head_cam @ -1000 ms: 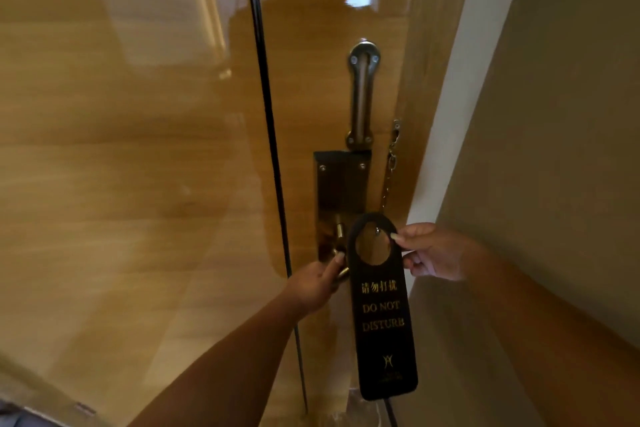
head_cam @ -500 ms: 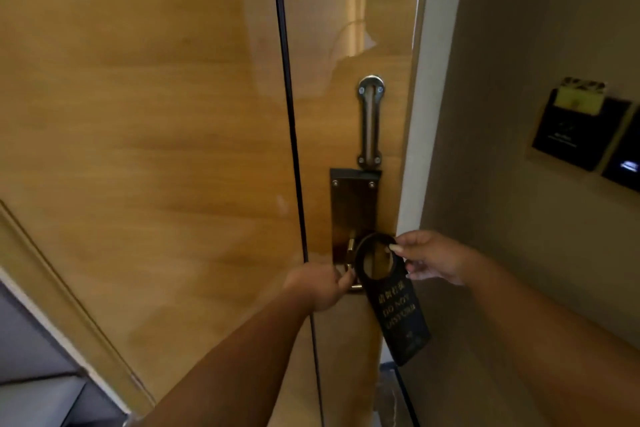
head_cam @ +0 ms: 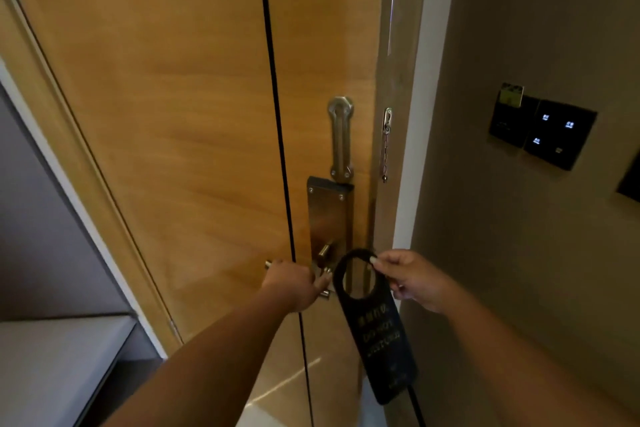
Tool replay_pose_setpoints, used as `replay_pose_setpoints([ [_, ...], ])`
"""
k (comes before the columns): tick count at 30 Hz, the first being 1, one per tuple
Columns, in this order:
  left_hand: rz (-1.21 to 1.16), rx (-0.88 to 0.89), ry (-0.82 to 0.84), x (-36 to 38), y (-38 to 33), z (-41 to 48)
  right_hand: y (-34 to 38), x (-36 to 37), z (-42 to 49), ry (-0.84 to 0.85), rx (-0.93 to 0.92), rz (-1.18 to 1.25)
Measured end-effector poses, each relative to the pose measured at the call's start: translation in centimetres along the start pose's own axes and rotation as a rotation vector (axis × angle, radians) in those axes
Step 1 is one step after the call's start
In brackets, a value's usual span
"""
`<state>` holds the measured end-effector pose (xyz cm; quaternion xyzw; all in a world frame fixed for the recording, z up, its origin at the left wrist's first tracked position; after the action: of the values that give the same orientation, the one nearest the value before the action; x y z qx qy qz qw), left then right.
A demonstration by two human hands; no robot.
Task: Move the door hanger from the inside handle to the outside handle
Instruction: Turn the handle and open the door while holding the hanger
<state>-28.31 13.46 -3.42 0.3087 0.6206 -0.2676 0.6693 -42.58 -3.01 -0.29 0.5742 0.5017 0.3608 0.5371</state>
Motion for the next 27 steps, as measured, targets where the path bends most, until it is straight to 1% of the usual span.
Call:
replay_pose_setpoints([
  [2,0.008,-0.025,0.019,-0.2,0.4,-2.1,-0.6,-0.2,-0.4,-0.006,0.021,0.102],
  [6,0.011,-0.132,0.133,-0.5,1.5,-5.9,-2.2,0.5,-0.2,-0.012,0.064,0.263],
  [8,-0.028,-0.208,0.226,-0.9,2.3,-7.6,-1.5,1.4,0.1,0.038,0.072,0.271],
  [10,-0.126,-0.315,0.309,-0.7,3.1,-9.6,-0.3,2.8,0.1,0.112,0.069,0.239],
  [14,-0.157,-0.555,0.389,-0.7,4.3,-13.9,1.6,5.7,0.3,0.228,0.041,0.243],
  [15,-0.165,-0.606,0.380,-0.7,4.7,-15.0,1.7,6.3,0.5,0.250,0.045,0.242],
  [18,-0.233,-0.724,0.258,-0.8,6.1,-18.6,1.9,8.6,1.3,0.315,0.049,0.220],
  [23,-0.160,-0.683,0.094,-0.6,8.4,-24.2,2.3,13.6,2.7,0.364,0.034,0.086],
  [27,-0.006,-0.690,0.085,-0.2,10.6,-27.9,2.8,18.0,3.6,0.395,0.003,0.028],
])
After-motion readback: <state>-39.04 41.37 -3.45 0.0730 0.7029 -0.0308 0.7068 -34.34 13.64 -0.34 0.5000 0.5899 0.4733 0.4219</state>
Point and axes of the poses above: each hand's wrist, its own z-axis towards the middle knuckle, its own x-axis out of the palm, y = z × x, the point moved 4 cm from there along z, towards the middle knuckle, and after that the axes turned 6 degrees about -y, right-handed, at the moved point
